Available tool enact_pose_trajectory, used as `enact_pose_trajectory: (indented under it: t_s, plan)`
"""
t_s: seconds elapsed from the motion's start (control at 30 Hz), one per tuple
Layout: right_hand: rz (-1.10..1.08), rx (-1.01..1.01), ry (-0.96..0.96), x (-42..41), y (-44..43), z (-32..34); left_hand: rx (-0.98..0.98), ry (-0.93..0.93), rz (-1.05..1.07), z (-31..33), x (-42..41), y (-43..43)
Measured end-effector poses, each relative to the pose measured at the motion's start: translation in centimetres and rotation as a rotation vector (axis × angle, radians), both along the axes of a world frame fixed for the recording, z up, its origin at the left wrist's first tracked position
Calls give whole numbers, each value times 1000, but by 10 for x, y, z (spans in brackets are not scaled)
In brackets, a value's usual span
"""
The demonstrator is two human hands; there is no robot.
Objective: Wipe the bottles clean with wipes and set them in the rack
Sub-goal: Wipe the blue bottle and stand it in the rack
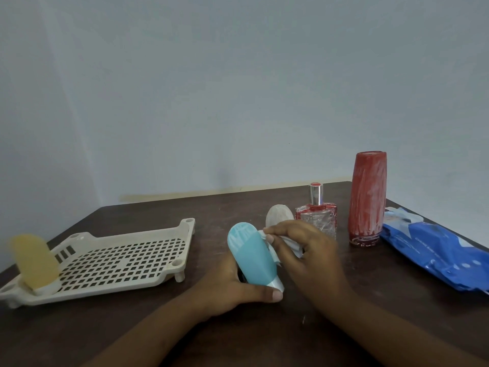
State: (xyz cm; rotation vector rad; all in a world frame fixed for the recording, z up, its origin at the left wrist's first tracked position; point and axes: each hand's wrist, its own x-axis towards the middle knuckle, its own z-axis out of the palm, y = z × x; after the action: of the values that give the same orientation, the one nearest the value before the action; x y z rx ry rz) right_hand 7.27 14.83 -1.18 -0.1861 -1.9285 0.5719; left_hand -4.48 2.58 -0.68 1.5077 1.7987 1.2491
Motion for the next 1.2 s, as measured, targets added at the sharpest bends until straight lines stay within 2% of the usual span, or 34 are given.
enact_pose_trajectory:
  t_s: [0.23, 0.37, 0.47, 0.63, 0.77, 0.83, 0.97, 1.07, 1.2]
  plan:
    - [55, 33, 45, 0, -5, 1, 11, 82, -28, 2, 5, 1]
    - [60, 212, 22, 0, -8, 2, 18, 80, -21, 2, 6, 1]
    - [74, 388, -73, 3, -8, 1, 23, 85, 3, 0, 7, 2]
    - [103, 691, -155, 7, -14, 3, 12, 226, 49, -3, 5, 3]
    - [76, 796, -213, 8, -17, 3, -44, 295, 69, -4, 5, 3]
    - [68, 785, -203, 7, -14, 3, -9, 245, 45, -4, 4, 3]
    - [30, 629, -184, 7, -5, 2, -12, 135, -5, 0, 7, 2]
    - [-3, 535, -172, 6, -3, 1, -31, 127, -10, -1, 6, 2]
    - [-50, 304, -119, 3, 3, 3, -21, 154, -6, -2, 3, 1]
